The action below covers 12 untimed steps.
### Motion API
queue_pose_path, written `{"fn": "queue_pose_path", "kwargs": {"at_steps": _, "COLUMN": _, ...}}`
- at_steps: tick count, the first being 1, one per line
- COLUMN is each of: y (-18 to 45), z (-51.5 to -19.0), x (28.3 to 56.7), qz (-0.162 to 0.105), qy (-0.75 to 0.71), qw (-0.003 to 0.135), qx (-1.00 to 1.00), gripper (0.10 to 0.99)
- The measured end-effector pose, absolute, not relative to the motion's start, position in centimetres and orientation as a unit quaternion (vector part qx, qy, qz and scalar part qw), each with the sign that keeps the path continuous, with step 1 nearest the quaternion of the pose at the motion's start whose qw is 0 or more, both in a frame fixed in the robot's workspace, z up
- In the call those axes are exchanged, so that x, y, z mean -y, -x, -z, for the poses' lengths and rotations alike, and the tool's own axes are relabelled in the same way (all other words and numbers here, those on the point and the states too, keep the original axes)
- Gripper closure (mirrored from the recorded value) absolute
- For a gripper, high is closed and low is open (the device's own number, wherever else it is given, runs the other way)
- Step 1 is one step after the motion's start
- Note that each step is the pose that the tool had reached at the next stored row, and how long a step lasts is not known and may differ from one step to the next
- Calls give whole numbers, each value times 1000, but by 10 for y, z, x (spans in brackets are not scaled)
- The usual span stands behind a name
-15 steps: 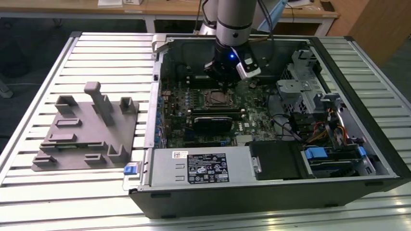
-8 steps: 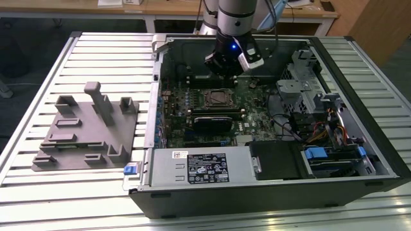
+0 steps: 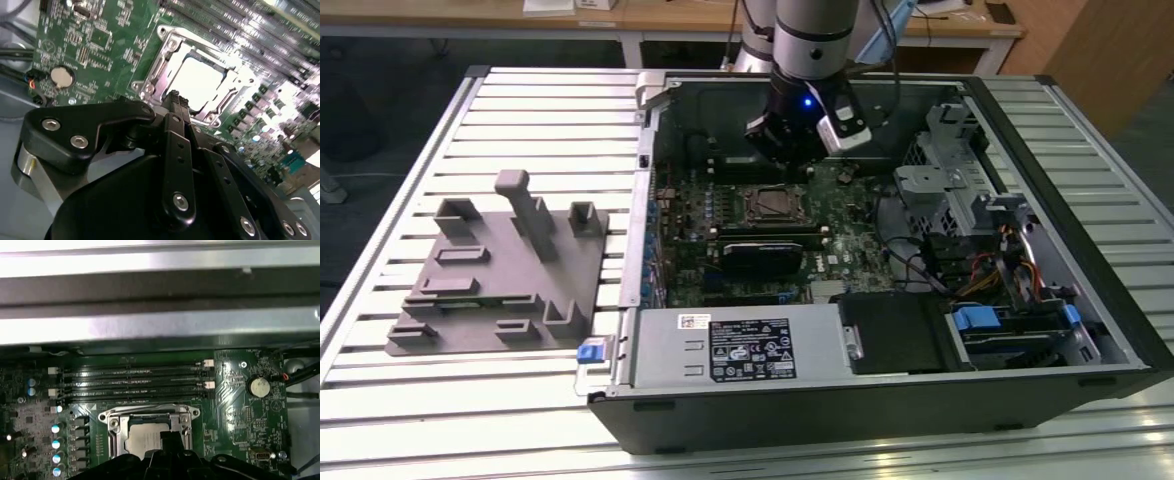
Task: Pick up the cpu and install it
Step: 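Install the second cpu locking lever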
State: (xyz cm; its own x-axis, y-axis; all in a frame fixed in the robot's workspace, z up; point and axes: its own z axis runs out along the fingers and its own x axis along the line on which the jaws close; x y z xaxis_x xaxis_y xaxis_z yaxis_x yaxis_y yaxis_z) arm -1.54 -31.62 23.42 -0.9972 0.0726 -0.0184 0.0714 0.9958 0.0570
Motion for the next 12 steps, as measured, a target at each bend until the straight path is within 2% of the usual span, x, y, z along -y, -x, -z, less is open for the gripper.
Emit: {"fn": "queue_pose_path", "kwargs": {"at_steps": 12, "y": 14, "z": -234, "x": 340, "qz": -28, "qy": -36, "qw": -1, "qx": -999, "gripper": 980}}
